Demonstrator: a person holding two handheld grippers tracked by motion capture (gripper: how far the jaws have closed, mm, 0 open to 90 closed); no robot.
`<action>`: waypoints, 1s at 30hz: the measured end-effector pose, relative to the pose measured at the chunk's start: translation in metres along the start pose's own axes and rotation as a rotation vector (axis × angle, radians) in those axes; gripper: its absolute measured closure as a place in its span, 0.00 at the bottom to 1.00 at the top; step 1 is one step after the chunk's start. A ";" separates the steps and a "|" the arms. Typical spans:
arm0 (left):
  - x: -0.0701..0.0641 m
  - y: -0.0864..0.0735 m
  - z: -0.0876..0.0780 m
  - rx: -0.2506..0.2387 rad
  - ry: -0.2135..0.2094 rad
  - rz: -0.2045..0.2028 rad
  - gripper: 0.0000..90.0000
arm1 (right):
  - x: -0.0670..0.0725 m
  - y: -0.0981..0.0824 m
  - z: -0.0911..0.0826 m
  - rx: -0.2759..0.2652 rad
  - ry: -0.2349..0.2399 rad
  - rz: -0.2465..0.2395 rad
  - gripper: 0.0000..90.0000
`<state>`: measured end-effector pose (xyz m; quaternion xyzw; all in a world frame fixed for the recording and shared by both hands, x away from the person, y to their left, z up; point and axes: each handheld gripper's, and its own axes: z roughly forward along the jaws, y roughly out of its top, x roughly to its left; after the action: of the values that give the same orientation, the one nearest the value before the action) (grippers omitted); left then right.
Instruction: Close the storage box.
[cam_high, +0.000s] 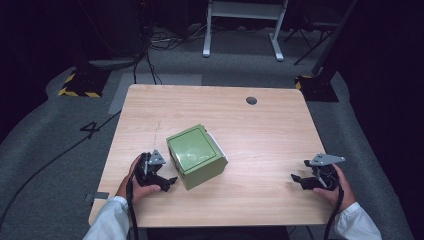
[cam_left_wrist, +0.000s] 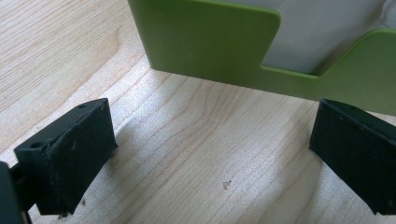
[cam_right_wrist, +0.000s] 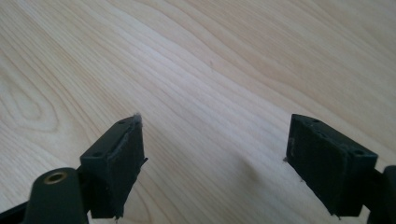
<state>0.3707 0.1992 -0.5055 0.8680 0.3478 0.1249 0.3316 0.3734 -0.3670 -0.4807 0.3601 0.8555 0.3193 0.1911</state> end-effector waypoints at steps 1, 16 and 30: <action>0.000 0.000 0.000 0.000 0.001 0.000 0.00 | 0.000 0.000 0.000 0.000 0.000 0.000 0.21; -0.002 -0.005 -0.004 -0.002 0.008 -0.020 0.00 | -0.014 -0.046 -0.009 -0.070 -0.040 0.160 0.20; -0.001 -0.006 -0.005 0.001 0.006 -0.016 0.00 | -0.013 -0.046 -0.009 -0.070 -0.044 0.165 0.20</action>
<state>0.3644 0.2039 -0.5057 0.8649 0.3559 0.1245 0.3313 0.3545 -0.4052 -0.5038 0.4292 0.8069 0.3557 0.1954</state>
